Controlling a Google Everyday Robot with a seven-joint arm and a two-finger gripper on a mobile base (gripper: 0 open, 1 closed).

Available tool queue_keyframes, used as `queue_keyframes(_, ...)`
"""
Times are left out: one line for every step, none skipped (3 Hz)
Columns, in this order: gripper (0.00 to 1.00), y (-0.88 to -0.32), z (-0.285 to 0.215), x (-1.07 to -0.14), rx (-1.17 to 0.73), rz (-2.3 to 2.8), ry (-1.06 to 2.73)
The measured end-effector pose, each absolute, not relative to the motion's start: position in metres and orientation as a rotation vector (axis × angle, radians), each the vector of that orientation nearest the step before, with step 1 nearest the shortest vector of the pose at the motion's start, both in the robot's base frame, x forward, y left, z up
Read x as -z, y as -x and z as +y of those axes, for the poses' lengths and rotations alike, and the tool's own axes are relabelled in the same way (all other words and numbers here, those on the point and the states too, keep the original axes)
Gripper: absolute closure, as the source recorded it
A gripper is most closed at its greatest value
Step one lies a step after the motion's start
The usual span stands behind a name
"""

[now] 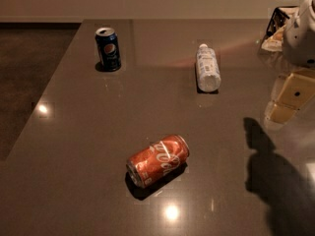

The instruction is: Pick coke can

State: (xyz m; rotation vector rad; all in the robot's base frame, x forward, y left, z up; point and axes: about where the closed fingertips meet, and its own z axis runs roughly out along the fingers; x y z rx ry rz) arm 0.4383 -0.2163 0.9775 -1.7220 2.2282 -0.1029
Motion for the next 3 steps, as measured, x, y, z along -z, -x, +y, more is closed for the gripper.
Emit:
queue_keyframes(0.00, -0.439, -0.214, -0.975, 0.102, 2.222, 1.735)
queue_keyframes(0.00, -0.441, -0.198, -0.958, 0.096, 2.187, 1.812)
queue_keyframes(0.00, -0.445, -0.176, -0.934, 0.068, 2.130, 1.943)
